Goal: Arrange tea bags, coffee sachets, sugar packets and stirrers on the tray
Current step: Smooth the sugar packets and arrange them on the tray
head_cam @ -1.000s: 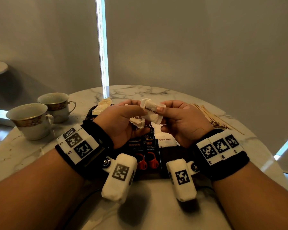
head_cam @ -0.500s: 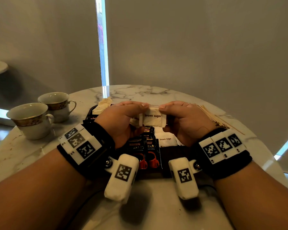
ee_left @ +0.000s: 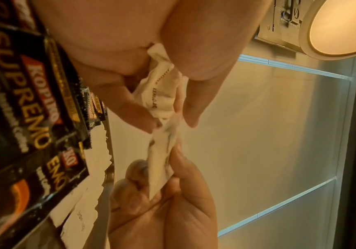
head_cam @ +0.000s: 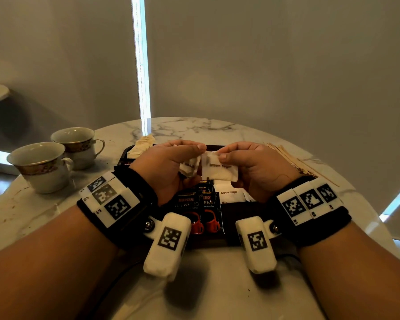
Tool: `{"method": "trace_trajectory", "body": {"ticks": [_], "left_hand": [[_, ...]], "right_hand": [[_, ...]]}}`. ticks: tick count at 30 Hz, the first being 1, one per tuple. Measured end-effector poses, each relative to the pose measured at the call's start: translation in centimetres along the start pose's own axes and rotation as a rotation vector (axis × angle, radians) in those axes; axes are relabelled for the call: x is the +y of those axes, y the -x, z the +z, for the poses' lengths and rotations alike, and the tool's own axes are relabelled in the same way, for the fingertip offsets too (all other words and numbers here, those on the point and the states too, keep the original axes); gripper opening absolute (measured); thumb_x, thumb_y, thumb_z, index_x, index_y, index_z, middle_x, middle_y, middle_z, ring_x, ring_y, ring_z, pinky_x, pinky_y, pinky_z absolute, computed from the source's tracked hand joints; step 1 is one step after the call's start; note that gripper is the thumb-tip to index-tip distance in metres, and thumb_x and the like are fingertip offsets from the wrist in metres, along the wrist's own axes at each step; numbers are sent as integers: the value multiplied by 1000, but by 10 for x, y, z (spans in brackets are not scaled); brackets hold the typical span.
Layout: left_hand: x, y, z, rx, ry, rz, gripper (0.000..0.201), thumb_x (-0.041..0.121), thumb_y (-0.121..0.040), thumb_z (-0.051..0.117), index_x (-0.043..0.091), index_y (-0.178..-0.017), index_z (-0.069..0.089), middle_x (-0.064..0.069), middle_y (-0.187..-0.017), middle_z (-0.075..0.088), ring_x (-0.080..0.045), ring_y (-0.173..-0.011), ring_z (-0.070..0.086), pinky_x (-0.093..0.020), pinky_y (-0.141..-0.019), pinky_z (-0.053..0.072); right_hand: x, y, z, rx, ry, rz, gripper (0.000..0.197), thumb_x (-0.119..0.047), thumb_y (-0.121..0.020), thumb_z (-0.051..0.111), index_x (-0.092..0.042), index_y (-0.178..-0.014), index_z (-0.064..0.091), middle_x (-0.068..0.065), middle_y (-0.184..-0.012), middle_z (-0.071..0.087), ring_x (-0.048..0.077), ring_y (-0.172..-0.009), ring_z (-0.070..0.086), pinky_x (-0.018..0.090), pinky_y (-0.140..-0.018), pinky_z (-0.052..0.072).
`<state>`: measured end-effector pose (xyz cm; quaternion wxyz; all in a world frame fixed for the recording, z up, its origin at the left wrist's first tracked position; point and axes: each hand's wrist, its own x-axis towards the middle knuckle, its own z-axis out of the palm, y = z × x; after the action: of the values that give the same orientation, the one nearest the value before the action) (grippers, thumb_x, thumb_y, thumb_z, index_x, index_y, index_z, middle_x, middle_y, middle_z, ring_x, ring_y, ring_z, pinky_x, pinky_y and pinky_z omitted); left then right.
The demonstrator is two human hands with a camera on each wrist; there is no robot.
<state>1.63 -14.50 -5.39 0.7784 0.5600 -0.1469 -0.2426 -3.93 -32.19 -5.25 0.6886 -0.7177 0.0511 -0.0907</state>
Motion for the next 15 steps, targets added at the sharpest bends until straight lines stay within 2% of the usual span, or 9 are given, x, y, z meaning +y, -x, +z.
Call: {"method": "trace_trajectory", "body": {"ticks": [2,3,5,7,8,10,12,13,15], "left_hand": [[1,-1,-1,20,28,-8,40,23,-73,75,8,-109,64,-15,-104,63,-27,-83,66,-26,-53,54],[2,-1,-1,28,36,-9,41,23,-75,75,8,-112,63,-15,-105,61,-25,-80,65,-26,-53,54],[2,-2,-2,42,53,-11,34,19,-83,73,8,-114,62,-12,-102,59,-19,-72,65,-26,-53,53],[1,-3,-2,54,61,-15,27,18,-89,70,8,-113,63,-9,-98,60,-18,-69,64,-24,-52,53],[1,-3,-3,58,61,-19,27,18,-89,70,8,-114,63,-9,-99,60,-18,-70,64,-24,-52,53],[0,-4,-3,58,59,-26,26,18,-90,70,8,-113,64,-10,-102,59,-18,-70,64,-24,-52,53],[0,-4,-4,57,65,-27,22,18,-91,69,9,-110,65,-10,-100,60,-17,-69,64,-24,-52,53],[0,-4,-3,58,68,-23,21,18,-91,69,9,-109,65,-9,-97,60,-17,-68,64,-24,-51,53],[1,-4,-3,60,66,-13,19,18,-91,69,9,-107,65,-6,-90,60,-16,-67,64,-23,-50,53]], "right_hand": [[0,-4,-10,82,-46,35,10,-1,-89,60,-7,-86,66,9,-70,69,22,-61,60,25,-44,35],[0,-6,-16,130,-70,58,11,0,-89,59,-8,-85,65,9,-71,69,22,-61,62,24,-43,35],[2,-8,-25,184,-92,114,11,-1,-89,56,-9,-84,63,11,-75,68,23,-62,63,23,-40,33],[4,-10,-32,183,-95,206,13,2,-88,55,-8,-86,63,13,-79,68,25,-62,67,23,-42,40],[7,-12,-35,168,-73,259,14,4,-86,56,-8,-87,64,14,-83,70,27,-66,71,27,-46,48],[10,-14,-41,115,85,326,18,5,-81,62,-11,-85,70,18,-97,71,35,-82,74,39,-63,57],[10,-15,-43,43,254,351,20,2,-78,67,-17,-77,74,19,-107,70,40,-95,71,46,-74,54],[10,-15,-43,18,302,362,20,2,-79,67,-17,-77,74,18,-108,69,39,-95,70,43,-70,53],[10,-14,-43,-12,342,385,17,3,-82,65,-13,-82,71,15,-101,70,30,-83,69,31,-55,51]]}}
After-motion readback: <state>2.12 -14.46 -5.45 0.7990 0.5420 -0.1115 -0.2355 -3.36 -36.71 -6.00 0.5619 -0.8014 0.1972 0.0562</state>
